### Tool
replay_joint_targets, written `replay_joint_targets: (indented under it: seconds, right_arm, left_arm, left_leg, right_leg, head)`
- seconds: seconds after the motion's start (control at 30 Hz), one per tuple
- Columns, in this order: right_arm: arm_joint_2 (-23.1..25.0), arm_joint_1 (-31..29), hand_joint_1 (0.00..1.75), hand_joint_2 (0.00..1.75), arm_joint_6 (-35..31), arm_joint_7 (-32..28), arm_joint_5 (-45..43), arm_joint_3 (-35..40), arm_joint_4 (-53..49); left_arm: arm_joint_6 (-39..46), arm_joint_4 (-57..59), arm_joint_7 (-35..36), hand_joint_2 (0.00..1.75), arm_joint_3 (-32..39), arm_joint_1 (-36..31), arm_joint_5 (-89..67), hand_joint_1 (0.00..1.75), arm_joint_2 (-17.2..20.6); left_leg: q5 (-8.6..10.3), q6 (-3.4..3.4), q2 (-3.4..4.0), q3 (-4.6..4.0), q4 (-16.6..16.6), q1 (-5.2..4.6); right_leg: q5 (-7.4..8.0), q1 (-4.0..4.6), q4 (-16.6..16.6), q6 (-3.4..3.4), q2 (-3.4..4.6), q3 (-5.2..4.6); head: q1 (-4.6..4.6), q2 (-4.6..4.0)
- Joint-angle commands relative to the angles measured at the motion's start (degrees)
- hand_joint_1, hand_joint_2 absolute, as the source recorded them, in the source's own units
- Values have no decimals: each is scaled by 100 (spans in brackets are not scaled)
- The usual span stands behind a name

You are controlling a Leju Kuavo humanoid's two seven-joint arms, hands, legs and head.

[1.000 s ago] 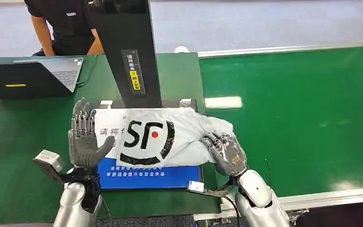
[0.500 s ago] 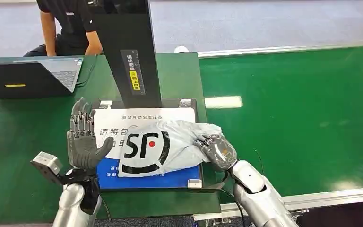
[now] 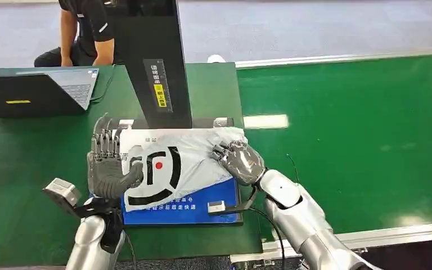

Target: Moved the parcel from conveyor to table for the left to box.

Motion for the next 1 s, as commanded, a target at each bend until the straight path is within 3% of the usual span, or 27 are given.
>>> replay_joint_targets:
  seconds: [0.03,0.07,0.1,0.13,0.17,0.2,0.23,0.37,0.43,0.73,0.93,1.0]
  right_arm:
    - [353,-545,175,175,-11,107,0,-43,466]
    - [384,-647,162,175,-11,199,22,-61,739]
    - [384,-647,162,175,-11,199,22,-61,739]
    - [384,-647,143,175,-11,199,22,-61,739]
    - [393,-745,75,175,-11,377,17,-26,1055]
    - [521,-962,56,175,6,683,82,-7,1795]
    - [579,-1067,0,175,85,808,117,11,2093]
    - [730,-1240,0,175,918,929,-213,-137,2735]
    - [732,-1242,0,175,991,933,-233,-142,2756]
    - [730,-1023,0,175,2426,-10,-1488,-604,2535]
    - [667,-589,0,175,3305,-1086,-2826,-893,1598]
    - [503,-140,0,175,3672,-1160,-3708,-894,475]
  left_arm:
    - [34,343,28,175,-293,-247,-25,0,204]
    - [13,371,28,175,-307,-277,-22,0,198]
    - [13,371,28,175,-307,-277,-22,0,198]
    - [13,371,28,175,-307,-277,-22,0,198]
    - [8,401,28,175,-309,-316,-23,0,188]
    - [31,410,28,175,-311,-318,-17,0,190]
    - [40,406,28,175,-313,-306,-13,0,201]
    - [29,399,28,175,-297,-280,-14,0,237]
    - [31,399,28,175,-292,-279,-16,0,236]
    - [-34,467,28,175,-183,-276,-67,0,194]
    - [-23,396,28,175,-61,-176,-103,0,140]
    - [3,270,28,175,61,-38,-148,0,84]
  left_leg:
    - [1,-2,-1,3,-2,-3]
    - [1,-2,1,7,-4,-4]
    - [4,-3,-7,13,-8,-6]
    - [3,-2,-7,6,-3,-4]
    - [3,-2,-5,9,-5,-5]
    - [2,-1,-2,4,-2,-3]
    - [4,-1,-8,8,-5,-4]
    - [2,-2,2,11,-3,-2]
    - [5,-4,0,17,-9,-6]
    - [4,-3,-8,11,-7,-4]
    - [4,-4,-6,13,-8,-2]
    - [5,-5,-11,18,-13,-3]
  right_leg:
    - [1,-2,4,-8,-2,-2]
    - [2,-2,3,-10,0,0]
    - [2,-4,2,-15,-9,5]
    - [1,-3,3,-9,-9,2]
    - [1,-3,3,-12,-7,3]
    - [1,-2,2,-7,-3,1]
    - [2,-3,1,-10,-9,4]
    - [3,-2,1,-8,1,5]
    - [4,-4,1,-14,-1,6]
    - [0,-2,0,-10,-9,7]
    - [1,-1,-4,-8,-7,7]
    - [1,-1,-4,-14,-12,11]
  head:
    - [0,0]
    - [-2,0]
    - [0,0]
    - [0,0]
    - [0,0]
    - [0,0]
    - [0,0]
    - [-2,0]
    - [-2,0]
    - [-2,0]
    - [-2,0]
    - [-2,0]
